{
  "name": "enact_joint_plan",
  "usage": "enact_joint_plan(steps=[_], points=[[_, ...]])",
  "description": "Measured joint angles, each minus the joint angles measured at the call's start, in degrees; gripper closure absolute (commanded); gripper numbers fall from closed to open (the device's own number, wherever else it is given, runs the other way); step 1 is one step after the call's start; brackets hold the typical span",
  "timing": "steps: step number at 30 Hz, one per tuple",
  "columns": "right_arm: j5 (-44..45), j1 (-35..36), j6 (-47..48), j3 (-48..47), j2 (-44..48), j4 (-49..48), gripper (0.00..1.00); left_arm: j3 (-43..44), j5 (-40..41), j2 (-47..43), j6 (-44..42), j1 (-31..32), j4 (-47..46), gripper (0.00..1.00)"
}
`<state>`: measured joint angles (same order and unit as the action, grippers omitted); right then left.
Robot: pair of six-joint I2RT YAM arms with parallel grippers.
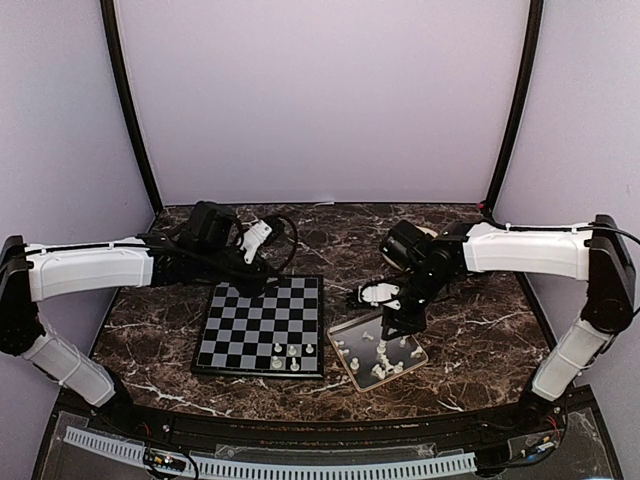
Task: Set up the chess pieces on the board
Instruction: Adjust the king in the storage box.
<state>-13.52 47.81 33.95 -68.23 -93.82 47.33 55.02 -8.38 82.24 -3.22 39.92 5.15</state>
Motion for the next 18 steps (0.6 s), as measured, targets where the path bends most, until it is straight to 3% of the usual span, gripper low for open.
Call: enact_joint_plan(steps=[9, 18], points=[[0.1, -1.7, -0.5, 8.5, 1.0, -4.9, 0.67, 0.3, -6.3, -1.6, -4.7, 11.2, 13.6, 0.53], [0.0, -1.9, -0.9, 8.1, -1.0, -8.5, 0.7, 0.3, -7.3, -2.9, -7.7, 16.0, 18.4, 0.5]])
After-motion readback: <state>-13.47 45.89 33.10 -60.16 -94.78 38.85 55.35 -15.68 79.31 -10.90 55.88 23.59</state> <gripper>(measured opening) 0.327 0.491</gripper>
